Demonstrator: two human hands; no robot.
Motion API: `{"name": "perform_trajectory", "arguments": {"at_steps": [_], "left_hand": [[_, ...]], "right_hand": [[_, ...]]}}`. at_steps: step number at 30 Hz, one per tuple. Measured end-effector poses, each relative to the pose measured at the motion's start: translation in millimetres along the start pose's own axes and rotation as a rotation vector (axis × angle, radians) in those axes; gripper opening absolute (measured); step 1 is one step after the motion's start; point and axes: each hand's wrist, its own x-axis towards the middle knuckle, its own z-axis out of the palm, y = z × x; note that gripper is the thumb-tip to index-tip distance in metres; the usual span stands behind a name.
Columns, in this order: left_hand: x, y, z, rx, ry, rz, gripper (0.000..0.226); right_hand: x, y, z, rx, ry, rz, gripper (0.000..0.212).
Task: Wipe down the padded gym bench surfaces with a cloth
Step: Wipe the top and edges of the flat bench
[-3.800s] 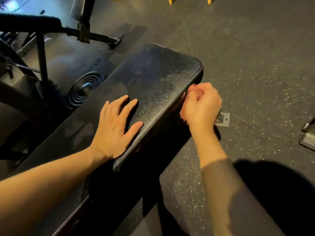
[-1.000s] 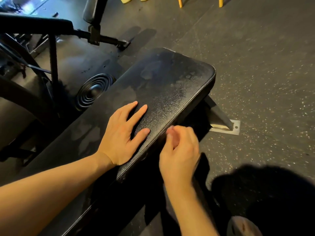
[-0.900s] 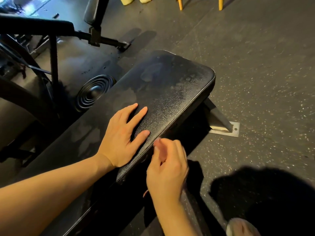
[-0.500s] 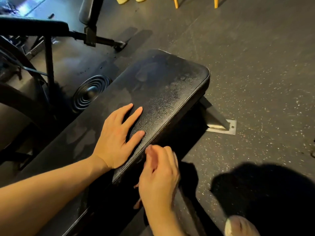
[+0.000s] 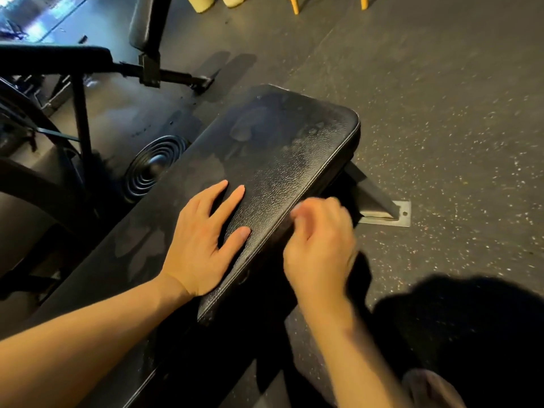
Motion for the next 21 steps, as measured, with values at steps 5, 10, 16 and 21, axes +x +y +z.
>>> {"name": "perform_trajectory", "arguments": {"at_steps": [5, 10, 16, 21], "left_hand": [[-1, 1, 0, -0.003, -0.011, -0.001, 0.067], [-1, 0, 0, -0.006, -0.008, -0.001, 0.068], [-1, -1, 1, 0.004, -0.003, 0.006, 0.069], [0, -1, 1, 0.003, -0.009, -0.002, 0.070]], "right_hand": [[3, -3, -4, 0.062, 0.037, 0.057, 0.010], [-7, -1, 1, 0.081, 0.023, -0.023, 0.012], [85, 40, -6, 0.011, 0.127, 0.118, 0.013], [-20, 7, 1, 0.301, -0.051, 0.127, 0.013]]}}
